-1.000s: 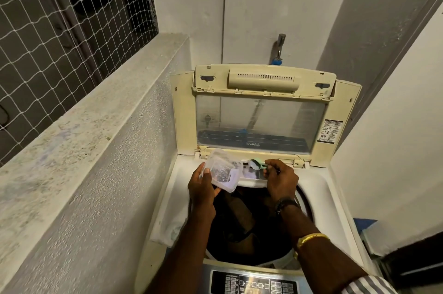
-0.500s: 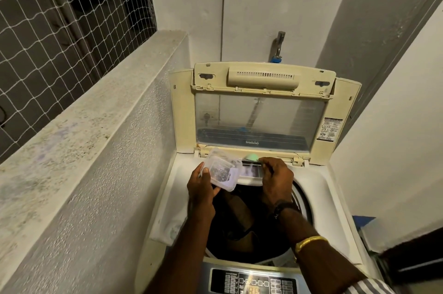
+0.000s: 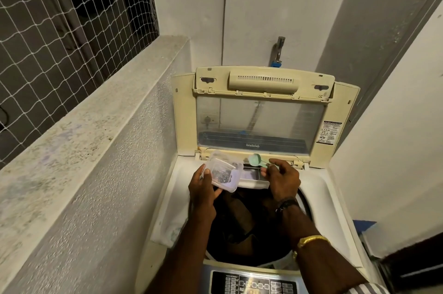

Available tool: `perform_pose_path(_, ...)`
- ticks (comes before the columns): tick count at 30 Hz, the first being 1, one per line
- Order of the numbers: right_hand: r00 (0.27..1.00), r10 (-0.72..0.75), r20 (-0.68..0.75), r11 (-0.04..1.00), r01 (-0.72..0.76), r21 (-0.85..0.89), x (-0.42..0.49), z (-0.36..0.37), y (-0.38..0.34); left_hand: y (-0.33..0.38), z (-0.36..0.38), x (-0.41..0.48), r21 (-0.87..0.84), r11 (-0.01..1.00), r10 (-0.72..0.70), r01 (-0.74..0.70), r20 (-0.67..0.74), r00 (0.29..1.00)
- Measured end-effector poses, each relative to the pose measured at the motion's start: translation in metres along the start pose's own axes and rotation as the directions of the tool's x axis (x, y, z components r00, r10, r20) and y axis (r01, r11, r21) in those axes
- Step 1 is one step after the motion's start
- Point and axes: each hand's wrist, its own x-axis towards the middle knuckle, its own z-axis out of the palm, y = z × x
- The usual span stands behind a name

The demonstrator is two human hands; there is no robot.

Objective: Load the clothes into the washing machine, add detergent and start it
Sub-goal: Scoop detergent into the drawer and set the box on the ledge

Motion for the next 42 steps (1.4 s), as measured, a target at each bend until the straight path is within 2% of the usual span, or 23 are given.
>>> perform_pose_path(2, 0.999, 0.017, 0.033, 0.996, -0.020, 0.093, -0.005, 0.004, -0.009, 0.000, 0.002, -0.001, -0.003, 1.000, 0.009, -0.009, 0.015, 1.000)
perform_pose_path(4, 0.997, 0.015, 0.073, 0.993, -0.024, 0.113, -0.009, 0.010, -0.013, 0.001, 0.004, -0.003, -0.005, 1.000, 0.010, -0.010, 0.026, 1.000)
perform_pose_path(9, 0.993, -0.038, 0.115, 0.998, 0.045, -0.052, -0.015, 0.021, -0.007, 0.003, 0.006, -0.006, -0.006, 1.000, 0.007, -0.006, 0.041, 0.999)
perform_pose_path(13, 0.991, -0.051, 0.126, 0.994, 0.063, -0.089, -0.021, 0.025, -0.001, 0.004, 0.004, -0.007, -0.033, 0.999, 0.020, -0.019, 0.047, 0.999)
perform_pose_path(27, 0.979, -0.005, 0.205, 1.000, 0.006, -0.001, -0.055, 0.040, -0.008, 0.002, -0.006, 0.000, -0.014, 0.998, 0.053, -0.053, 0.008, 0.999)
perform_pose_path(33, 0.962, 0.025, 0.272, 0.999, -0.012, -0.051, -0.060, 0.042, -0.003, -0.002, -0.016, 0.002, 0.013, 0.998, 0.065, -0.064, -0.041, 0.997)
perform_pose_path(38, 0.952, 0.032, 0.306, 0.999, -0.023, -0.033, -0.064, 0.036, -0.002, 0.000, -0.021, -0.007, 0.196, 0.971, 0.165, -0.137, -0.130, 0.978)
perform_pose_path(42, 0.936, 0.016, 0.351, 1.000, -0.008, -0.023, -0.064, 0.032, -0.008, 0.007, -0.026, -0.020, 0.188, 0.966, 0.214, -0.177, -0.198, 0.957)
